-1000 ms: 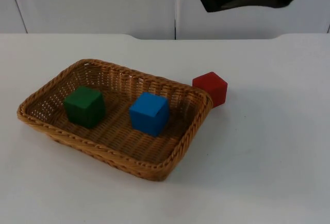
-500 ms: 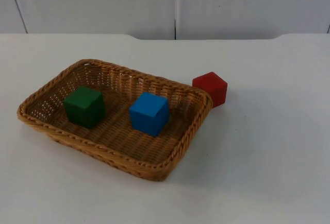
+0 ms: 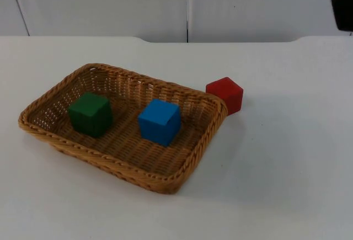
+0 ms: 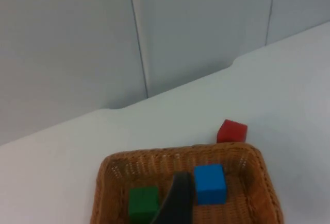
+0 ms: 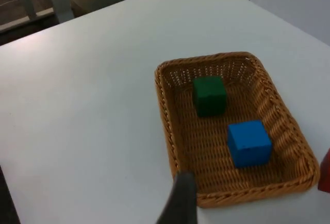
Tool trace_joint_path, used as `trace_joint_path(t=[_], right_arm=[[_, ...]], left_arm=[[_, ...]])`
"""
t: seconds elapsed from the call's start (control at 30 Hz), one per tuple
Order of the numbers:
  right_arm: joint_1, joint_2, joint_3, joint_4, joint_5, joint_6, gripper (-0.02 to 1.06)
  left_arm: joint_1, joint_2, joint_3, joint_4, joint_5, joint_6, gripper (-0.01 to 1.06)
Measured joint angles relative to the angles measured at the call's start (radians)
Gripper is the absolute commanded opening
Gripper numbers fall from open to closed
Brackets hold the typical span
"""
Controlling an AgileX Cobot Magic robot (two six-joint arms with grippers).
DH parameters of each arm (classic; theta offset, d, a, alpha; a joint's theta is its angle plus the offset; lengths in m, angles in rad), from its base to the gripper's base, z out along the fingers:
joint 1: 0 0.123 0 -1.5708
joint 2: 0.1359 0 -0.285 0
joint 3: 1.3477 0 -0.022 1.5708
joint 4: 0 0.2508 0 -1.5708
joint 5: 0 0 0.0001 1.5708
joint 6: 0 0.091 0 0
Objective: Pick up one cube with each hand and place exactly two cubes into the same basket, leaving the remaining cube outside.
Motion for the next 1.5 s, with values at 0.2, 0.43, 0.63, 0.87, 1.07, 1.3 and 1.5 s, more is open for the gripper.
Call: trace_joint_path(t=[0.2,0.43,0.63,0.87,1.07,1.3,1.5], right_arm=[[0.0,-0.106,0.058,0.0,0.0,0.021,0.69],[0.0,-0.232,0.092,0.0,0.0,0.025,0.69],[0.005,-0.313,0.125,0.0,0.028,0.056,0.69],[0.005,-0.398,0.177,-0.022,0.066,0.098,0.69],[0.005,-0.483,0.186,-0.075,0.095,0.142,0.69],[0.005,-0.569,0.186,-0.266,0.163,0.32,0.69],[0.005,-0.658,0.186,-0.448,0.261,0.506,0.69]], left_arm=[[0.0,-0.109,0.05,0.058,0.028,-0.064,0.77],[0.0,-0.243,0.182,0.091,0.052,-0.118,0.77],[0.0,-0.36,0.202,0.203,0.073,-0.218,0.77],[0.0,-0.462,0.249,0.296,0.099,-0.336,0.77],[0.0,-0.462,0.259,0.375,0.17,-0.378,0.77],[0.0,-0.462,0.259,0.455,0.204,-0.429,0.77],[0.0,-0.462,0.259,0.475,0.216,-0.444,0.77]])
